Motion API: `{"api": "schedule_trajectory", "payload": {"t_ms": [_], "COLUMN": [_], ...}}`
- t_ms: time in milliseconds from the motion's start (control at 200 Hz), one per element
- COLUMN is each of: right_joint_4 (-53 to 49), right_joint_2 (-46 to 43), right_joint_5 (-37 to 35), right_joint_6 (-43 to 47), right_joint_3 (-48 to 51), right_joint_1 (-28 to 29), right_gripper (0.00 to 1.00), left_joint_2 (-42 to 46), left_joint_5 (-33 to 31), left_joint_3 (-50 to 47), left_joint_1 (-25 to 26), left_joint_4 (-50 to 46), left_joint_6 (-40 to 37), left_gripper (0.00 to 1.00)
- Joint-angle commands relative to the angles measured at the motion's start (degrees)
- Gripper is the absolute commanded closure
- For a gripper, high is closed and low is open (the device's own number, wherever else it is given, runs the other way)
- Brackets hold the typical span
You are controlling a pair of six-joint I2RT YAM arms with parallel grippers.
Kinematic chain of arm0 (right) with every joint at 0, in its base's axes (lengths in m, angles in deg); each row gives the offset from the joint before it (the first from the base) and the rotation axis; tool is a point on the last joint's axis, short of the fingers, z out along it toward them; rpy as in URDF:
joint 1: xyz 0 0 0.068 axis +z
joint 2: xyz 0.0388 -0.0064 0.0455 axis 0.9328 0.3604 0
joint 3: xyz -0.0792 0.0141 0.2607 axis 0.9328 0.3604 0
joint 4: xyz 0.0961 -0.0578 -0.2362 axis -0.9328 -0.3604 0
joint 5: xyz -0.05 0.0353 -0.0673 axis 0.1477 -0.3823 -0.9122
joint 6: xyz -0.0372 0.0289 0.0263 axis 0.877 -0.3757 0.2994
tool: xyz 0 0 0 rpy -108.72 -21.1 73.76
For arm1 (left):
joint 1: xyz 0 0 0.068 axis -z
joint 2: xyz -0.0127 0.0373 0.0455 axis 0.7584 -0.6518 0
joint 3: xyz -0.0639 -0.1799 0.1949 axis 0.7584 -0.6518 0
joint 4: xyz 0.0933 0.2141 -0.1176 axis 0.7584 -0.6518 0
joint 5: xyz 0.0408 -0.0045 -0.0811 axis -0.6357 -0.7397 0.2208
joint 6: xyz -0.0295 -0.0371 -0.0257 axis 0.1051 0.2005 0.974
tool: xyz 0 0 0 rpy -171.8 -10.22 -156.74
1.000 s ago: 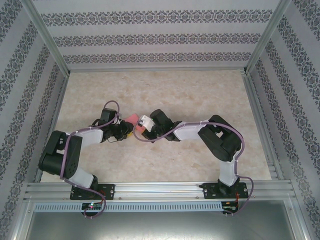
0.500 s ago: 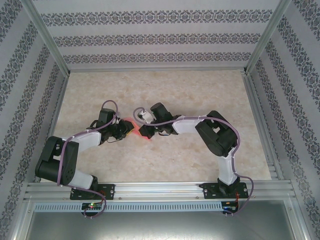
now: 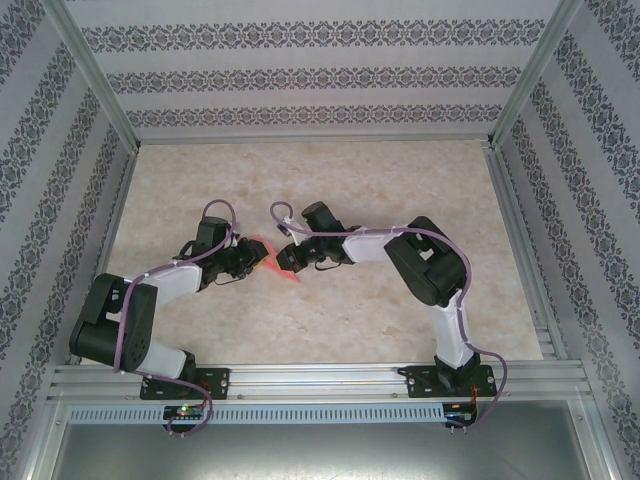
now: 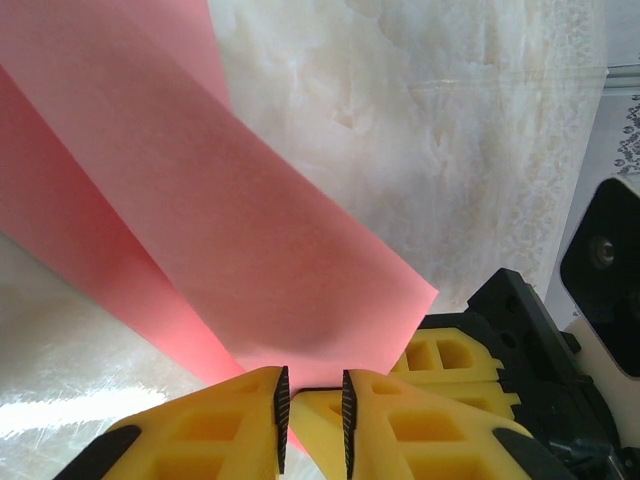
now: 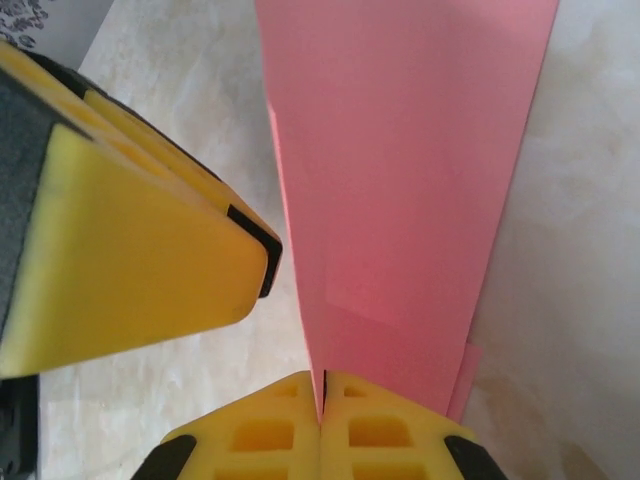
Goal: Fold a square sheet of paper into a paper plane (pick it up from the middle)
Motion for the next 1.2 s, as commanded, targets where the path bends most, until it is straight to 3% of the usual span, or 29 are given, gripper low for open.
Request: {"api": "schedule_trajectory", "payload": {"t_ms": [0,754,1194], "right_joint_4": [-1.1,-10.7,-15.8], "right_joint_2": [1.5,4.8,0.0], "right_joint_5": [2.2,0.0,-0.4], "right_joint_6": [-1.8,1.0,7.8], "right_joint_3": [-2.1,-7.0,-6.8], "right_joint_1": [-0.3,0.4,0.1], "right_gripper": [0.95,0.94,0.7], "left_joint_2": [0.1,-6.1,-8.2], "left_joint_5": [0.6,-0.6,-2.1], "left_joint_3": [-1.2,-1.0,-0.1], "left_joint_1": [-0.2,-0.2,-0.2], "left_joint_4": [4.0,7.5,5.8], "left_joint_6": [-0.7,-0.4,-1.2], "left_gripper": [0.75,0.78,0.79]}}
